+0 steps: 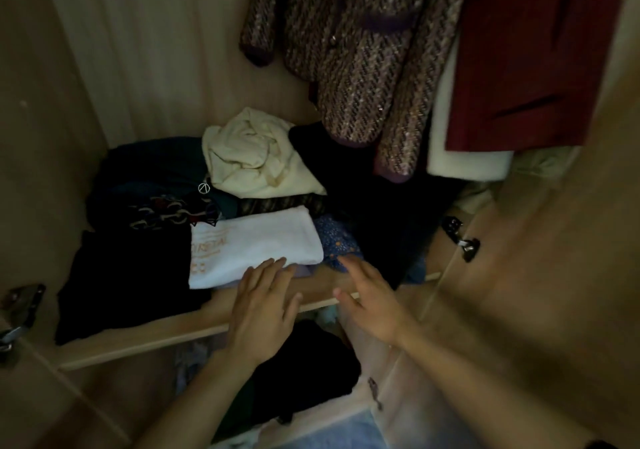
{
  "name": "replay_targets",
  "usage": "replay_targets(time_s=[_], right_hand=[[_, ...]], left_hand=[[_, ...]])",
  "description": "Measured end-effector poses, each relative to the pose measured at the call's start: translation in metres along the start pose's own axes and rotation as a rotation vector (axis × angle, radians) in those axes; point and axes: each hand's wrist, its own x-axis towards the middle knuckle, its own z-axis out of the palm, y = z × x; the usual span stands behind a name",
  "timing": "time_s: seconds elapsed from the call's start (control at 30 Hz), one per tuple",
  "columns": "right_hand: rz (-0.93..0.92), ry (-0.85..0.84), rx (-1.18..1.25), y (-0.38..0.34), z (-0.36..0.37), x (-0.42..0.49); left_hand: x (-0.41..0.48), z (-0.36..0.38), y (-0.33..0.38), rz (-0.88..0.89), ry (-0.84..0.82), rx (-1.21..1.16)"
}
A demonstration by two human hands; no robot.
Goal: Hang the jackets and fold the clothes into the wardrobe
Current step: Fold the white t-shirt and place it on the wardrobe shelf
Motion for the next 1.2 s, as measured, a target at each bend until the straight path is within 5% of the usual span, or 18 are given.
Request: replay_targets(time_s=[0.67, 1.2], right_hand=[[-0.117, 0.075, 0.037, 0.066, -0.089, -0.231], [0.36, 0.34, -0.182, 0.073, -0.196, -0.417]], left_hand=[[-0.135, -0.027, 0.221, -0.095, -0.199, 0.22], [-0.154, -0.007, 0.343, 0.308, -0.308, -0.21]])
